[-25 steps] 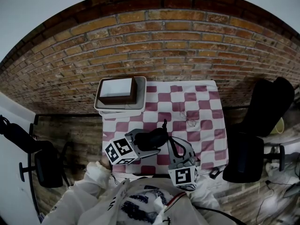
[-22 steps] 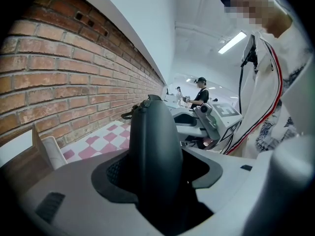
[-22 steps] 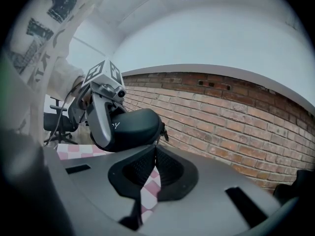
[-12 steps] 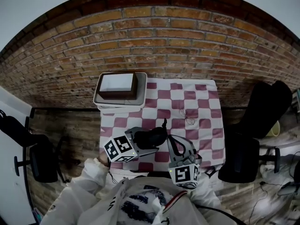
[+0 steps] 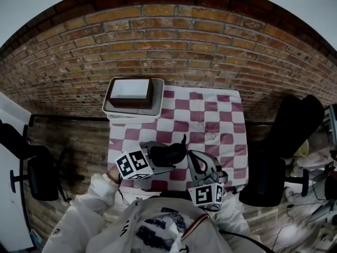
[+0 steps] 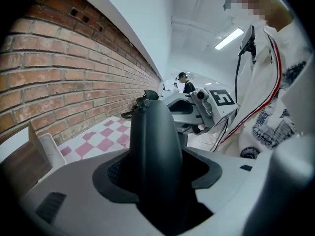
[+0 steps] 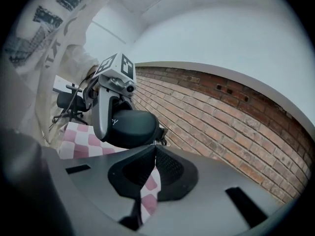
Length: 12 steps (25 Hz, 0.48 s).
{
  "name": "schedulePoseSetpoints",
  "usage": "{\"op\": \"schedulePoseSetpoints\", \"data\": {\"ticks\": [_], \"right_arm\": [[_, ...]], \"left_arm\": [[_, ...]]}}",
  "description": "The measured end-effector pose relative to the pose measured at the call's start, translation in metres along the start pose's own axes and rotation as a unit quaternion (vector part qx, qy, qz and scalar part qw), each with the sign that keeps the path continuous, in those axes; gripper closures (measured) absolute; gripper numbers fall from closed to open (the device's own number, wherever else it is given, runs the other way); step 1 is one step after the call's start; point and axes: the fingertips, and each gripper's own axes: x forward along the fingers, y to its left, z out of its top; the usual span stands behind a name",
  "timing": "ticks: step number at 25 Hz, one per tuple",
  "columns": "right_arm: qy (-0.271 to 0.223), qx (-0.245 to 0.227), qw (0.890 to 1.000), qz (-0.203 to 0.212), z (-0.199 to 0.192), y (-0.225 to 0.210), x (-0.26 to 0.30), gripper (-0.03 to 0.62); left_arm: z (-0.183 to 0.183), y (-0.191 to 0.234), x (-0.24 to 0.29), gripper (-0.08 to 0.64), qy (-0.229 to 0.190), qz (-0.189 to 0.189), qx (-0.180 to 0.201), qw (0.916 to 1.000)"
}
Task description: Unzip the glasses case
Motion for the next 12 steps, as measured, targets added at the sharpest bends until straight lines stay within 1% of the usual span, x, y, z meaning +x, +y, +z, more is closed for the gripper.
{"op": "schedulePoseSetpoints", "data": {"ticks": [5,12], "right_arm": [[0.009,-0.022,1.000,0.016,-0.0030,0.0016,-0.0007,0.575],[0.020,-0.037,0.999,0.028,-0.0052,-0.0004,0.0037,0.575]], "left_arm": [[-0.0043,-0.0006,0.0029,0.279,0.015,-0.005,0.011,0.9998],[-0.0080,0.0045,0.0055,0.279,0.031,-0.002,0.021,0.9993]]}}
